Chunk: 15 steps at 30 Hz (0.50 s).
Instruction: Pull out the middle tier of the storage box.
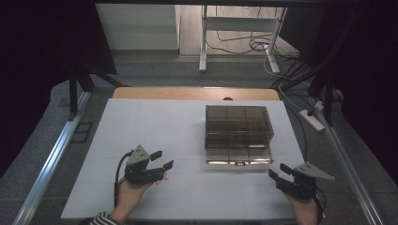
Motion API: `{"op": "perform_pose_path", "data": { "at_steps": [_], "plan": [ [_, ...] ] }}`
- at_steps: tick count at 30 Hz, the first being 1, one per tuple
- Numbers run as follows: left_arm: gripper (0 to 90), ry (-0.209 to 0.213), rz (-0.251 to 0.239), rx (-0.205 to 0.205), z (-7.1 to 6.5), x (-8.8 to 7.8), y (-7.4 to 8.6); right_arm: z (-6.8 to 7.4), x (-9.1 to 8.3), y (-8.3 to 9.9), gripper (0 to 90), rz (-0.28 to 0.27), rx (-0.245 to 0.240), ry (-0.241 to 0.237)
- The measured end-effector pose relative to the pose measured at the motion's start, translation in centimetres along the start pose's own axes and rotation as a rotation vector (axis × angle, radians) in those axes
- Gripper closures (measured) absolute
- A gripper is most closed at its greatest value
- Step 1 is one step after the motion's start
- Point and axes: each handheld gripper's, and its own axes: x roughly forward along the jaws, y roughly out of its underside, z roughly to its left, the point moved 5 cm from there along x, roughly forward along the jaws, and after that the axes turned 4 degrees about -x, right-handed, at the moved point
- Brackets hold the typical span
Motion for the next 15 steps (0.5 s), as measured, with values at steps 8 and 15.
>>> {"op": "perform_pose_path", "data": {
  "at_steps": [8,15],
  "plan": [
    [37.3,-0.051,-0.052,-0.024,1.5,-2.7,1.3,0.5,-0.3,0.2,37.1,-0.032,-0.018,0.004],
    [36.0,-0.076,-0.075,-0.050,2.5,-4.4,2.2,0.8,-0.8,0.4,33.5,-0.056,-0.022,0.010]
  ]
}}
